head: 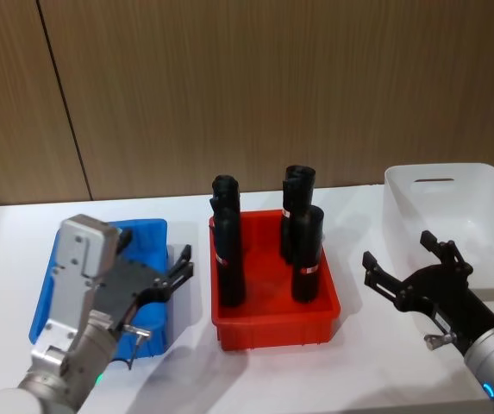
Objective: Pick the cotton swabs from the blue box and place them into the white box.
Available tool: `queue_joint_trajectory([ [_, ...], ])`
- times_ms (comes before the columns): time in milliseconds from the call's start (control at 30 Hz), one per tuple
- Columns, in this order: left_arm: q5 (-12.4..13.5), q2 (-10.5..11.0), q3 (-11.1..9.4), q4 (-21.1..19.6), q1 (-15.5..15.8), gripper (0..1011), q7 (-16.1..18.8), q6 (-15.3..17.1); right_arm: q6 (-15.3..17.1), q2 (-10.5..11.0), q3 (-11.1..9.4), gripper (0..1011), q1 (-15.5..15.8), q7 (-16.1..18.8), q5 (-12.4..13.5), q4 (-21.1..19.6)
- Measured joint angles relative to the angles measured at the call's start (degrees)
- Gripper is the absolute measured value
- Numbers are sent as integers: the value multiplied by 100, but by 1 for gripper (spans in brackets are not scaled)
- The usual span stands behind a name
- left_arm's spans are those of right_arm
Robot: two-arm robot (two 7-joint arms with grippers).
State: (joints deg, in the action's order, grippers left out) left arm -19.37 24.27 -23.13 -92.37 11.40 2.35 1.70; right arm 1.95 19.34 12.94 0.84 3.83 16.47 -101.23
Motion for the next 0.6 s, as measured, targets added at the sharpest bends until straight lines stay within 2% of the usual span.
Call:
queue_joint_trajectory([
  [133,-152,42,55,1,-42,1004,105,35,0,0,0,1002,0,0,0,0],
  [333,-447,138,191,-7,-128,1004,439,210,0,0,0,1002,0,0,0,0],
  [600,-617,219,343,22,-131,1004,757,539,0,0,0,1002,0,0,0,0],
])
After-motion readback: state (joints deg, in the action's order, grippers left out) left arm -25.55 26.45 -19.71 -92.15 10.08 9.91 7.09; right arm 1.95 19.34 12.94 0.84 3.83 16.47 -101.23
